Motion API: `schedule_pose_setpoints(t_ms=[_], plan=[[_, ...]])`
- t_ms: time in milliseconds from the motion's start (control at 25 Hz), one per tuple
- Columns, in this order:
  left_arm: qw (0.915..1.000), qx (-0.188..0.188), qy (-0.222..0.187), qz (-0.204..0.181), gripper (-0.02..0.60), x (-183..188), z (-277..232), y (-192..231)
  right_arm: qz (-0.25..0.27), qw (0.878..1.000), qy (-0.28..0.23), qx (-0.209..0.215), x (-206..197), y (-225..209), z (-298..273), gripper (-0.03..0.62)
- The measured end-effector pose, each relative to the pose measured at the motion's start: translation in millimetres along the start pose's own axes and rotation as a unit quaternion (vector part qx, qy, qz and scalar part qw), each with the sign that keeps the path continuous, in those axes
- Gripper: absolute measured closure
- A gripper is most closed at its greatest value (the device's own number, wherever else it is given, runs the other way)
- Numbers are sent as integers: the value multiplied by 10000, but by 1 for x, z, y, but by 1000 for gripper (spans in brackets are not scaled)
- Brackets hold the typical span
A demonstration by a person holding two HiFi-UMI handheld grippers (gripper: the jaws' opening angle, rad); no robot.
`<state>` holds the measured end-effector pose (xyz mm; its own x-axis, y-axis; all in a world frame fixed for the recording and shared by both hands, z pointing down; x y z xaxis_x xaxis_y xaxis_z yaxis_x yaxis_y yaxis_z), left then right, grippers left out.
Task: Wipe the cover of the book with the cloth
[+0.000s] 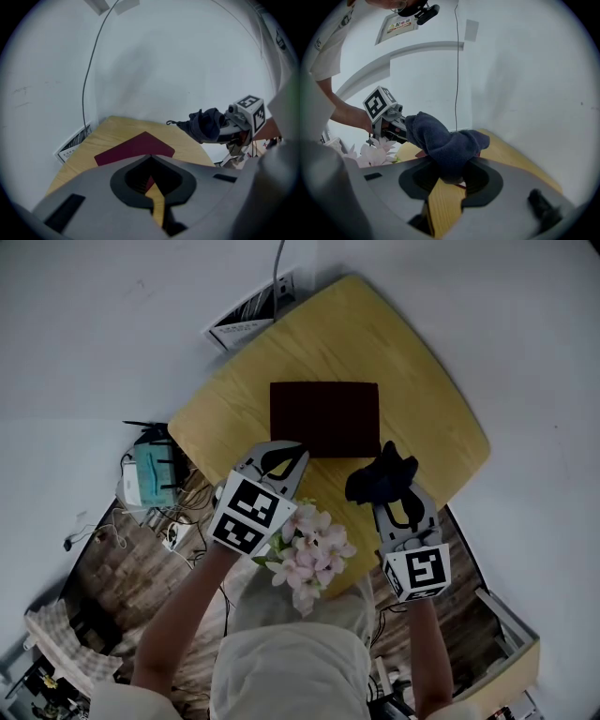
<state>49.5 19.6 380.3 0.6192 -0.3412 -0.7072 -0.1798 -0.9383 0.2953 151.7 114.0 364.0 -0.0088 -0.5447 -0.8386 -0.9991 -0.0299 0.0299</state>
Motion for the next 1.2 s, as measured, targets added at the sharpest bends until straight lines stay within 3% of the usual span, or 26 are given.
schedule_pose_setpoints(t_ms=[240, 880, 1200], plan=[[9991, 15, 416, -50, 572, -32, -27, 21, 111, 9996, 242, -57, -19, 2, -20, 453], [9982, -77, 594, 28, 571, -53, -51, 38, 419, 9936, 1013, -283, -63, 6, -64, 451], [9979, -284, 561, 123, 572, -52, -52, 42, 658, 9901, 1199, -310, -59, 2, -80, 450]])
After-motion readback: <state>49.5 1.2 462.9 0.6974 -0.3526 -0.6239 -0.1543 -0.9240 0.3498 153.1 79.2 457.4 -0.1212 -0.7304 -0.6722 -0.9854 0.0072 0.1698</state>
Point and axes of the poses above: the fingertips, and each gripper's own axes: z backward along the fingers, y to its left, x out of its top, the point moved 1 cm from there along z, backward along the fingers, and after that the axes turned 11 degrees about -x, right-handed, at the moved point
